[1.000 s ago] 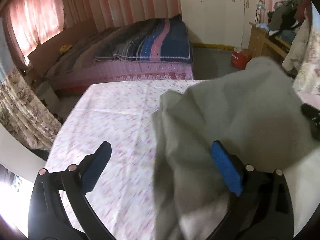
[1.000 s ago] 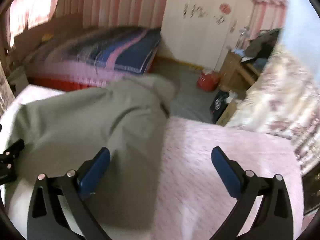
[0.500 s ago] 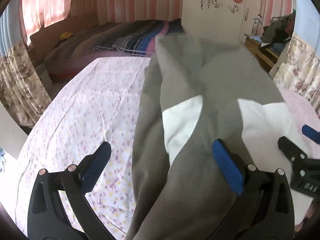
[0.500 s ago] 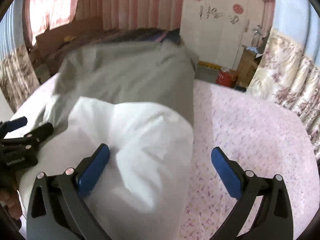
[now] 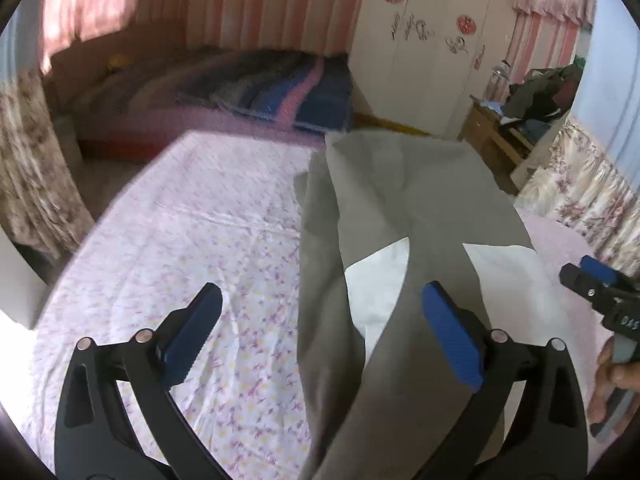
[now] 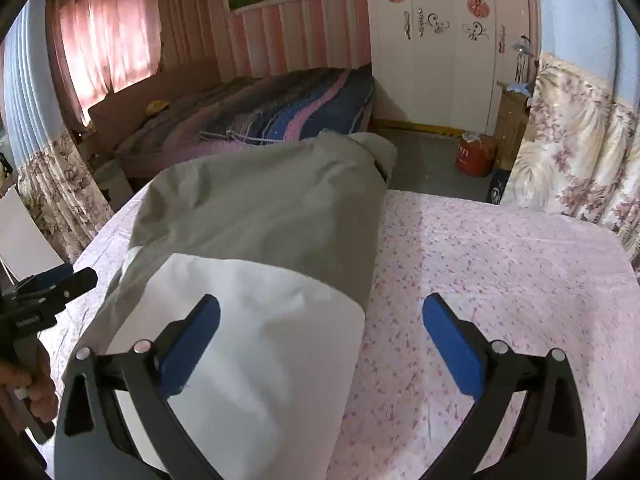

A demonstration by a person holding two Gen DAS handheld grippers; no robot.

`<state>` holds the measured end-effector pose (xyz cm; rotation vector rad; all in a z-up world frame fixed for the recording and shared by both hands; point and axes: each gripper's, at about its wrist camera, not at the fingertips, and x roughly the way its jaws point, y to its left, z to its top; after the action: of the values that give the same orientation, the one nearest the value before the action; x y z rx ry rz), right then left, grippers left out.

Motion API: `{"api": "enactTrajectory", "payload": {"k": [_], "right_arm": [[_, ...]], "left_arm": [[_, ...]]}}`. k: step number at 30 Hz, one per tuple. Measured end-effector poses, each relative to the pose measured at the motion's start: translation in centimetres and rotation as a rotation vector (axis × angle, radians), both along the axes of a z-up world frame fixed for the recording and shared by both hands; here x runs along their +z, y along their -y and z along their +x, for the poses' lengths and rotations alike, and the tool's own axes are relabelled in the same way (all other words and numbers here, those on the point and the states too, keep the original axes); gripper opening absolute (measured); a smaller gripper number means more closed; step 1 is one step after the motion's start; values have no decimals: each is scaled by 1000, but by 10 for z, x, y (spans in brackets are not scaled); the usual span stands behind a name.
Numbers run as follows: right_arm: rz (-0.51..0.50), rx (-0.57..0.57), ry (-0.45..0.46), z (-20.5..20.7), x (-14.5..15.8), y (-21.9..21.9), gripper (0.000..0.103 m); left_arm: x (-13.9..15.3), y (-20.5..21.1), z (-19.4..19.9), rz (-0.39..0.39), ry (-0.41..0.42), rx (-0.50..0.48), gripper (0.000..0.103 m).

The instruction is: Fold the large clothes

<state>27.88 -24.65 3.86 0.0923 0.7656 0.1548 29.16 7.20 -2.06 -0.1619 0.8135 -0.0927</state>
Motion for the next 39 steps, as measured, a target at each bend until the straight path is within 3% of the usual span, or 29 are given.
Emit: {"api": "enactTrajectory", "payload": {"k": [4,7,11,13,15,16,18,19,21,25,30,35,39], "right_arm": [[19,9,-87,20,-26,0,101],[97,-1,-119,25,-41,3,101],[120,10,-174,35,-57,-4,101],[147,28,-195,40,-62,-7,96],[185,42,-199,41,-64,-8,82],[192,45,-199,41,-64,-10,78],[196,46,-197,41,-60,-14,63],[183,50,-187,41,-57,-16,60],[162,57,-163,39,-52,-21,48],[197,56,-102,31,-40,-14,37],[167,83,-43,17,-14,8,31],[92,90,-10,0,22,78,31],[-6,43,-70,-10,20,155,36]], "left_arm": [[-36,4,26,-4,-118,-27,100],[-50,6,30,-18,-137,-16,100],[-65,9,37,-62,-177,12,100],[-66,15,39,-47,-173,12,100],[-66,18,42,-31,-173,8,98],[-65,21,44,-33,-170,-5,92],[-60,29,45,-98,-162,-61,53],[-57,34,44,-95,-158,-63,44],[-51,47,42,-33,-135,-70,36],[-40,59,32,20,-83,-53,19],[-10,85,18,-23,-44,-100,12],[8,164,11,-69,-23,-206,12],[-6,234,13,-134,-43,-233,15]]}}
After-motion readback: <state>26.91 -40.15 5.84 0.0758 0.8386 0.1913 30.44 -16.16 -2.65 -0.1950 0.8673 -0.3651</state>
